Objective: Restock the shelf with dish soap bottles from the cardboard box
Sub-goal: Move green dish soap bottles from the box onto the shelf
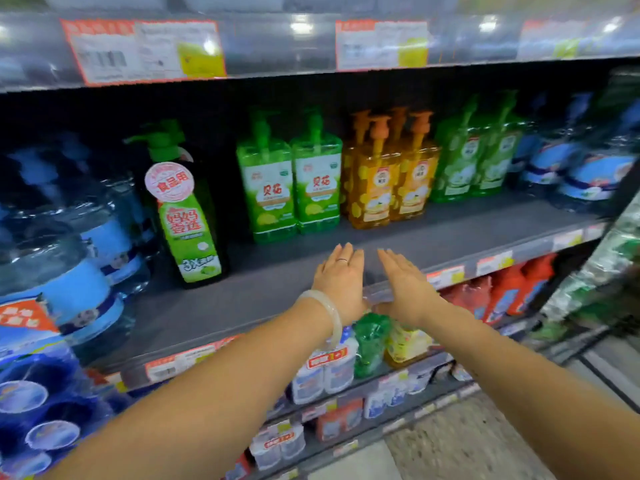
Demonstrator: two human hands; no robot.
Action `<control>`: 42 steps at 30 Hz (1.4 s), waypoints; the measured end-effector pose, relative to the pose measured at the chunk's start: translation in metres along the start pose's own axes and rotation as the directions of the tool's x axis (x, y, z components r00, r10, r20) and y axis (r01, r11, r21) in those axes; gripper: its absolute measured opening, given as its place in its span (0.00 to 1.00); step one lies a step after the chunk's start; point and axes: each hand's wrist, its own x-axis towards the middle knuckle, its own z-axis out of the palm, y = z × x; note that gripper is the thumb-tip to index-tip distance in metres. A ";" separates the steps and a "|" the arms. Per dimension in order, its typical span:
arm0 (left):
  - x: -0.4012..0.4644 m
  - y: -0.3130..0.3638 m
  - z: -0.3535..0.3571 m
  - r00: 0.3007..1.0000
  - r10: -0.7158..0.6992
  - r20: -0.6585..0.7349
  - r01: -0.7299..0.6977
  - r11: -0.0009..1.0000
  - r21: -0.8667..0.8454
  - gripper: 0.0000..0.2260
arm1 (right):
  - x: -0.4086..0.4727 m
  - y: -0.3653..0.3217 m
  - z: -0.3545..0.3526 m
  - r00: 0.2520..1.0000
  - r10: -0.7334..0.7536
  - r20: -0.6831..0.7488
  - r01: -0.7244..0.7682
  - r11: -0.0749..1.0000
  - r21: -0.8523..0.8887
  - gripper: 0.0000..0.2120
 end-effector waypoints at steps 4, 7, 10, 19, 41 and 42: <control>0.025 0.095 0.023 0.985 0.155 0.074 -0.159 0.986 0.047 0.40 | -0.047 0.086 -0.029 0.982 0.185 -0.050 -0.186 0.982 -0.026 0.49; 0.040 0.172 0.045 0.960 0.255 0.118 -0.264 0.963 0.062 0.40 | -0.093 0.153 -0.055 0.957 0.271 -0.102 -0.277 0.959 -0.061 0.49; 0.058 0.255 0.075 0.924 0.350 0.155 -0.367 0.924 0.105 0.41 | -0.144 0.227 -0.077 0.919 0.377 -0.119 -0.388 0.918 -0.085 0.50; 0.086 0.488 0.165 0.785 0.539 0.306 -0.599 0.785 0.154 0.39 | -0.305 0.423 -0.140 0.685 0.711 -0.157 -0.726 0.683 -0.073 0.46; 0.384 0.791 0.295 0.678 0.624 0.389 -0.675 0.738 -0.007 0.36 | -0.240 0.808 -0.243 0.514 0.846 -0.142 -0.849 0.525 0.055 0.48; 0.396 0.797 0.301 0.673 0.616 0.408 -0.671 0.741 -0.011 0.36 | -0.235 0.821 -0.245 0.509 0.853 -0.113 -0.853 0.518 0.062 0.48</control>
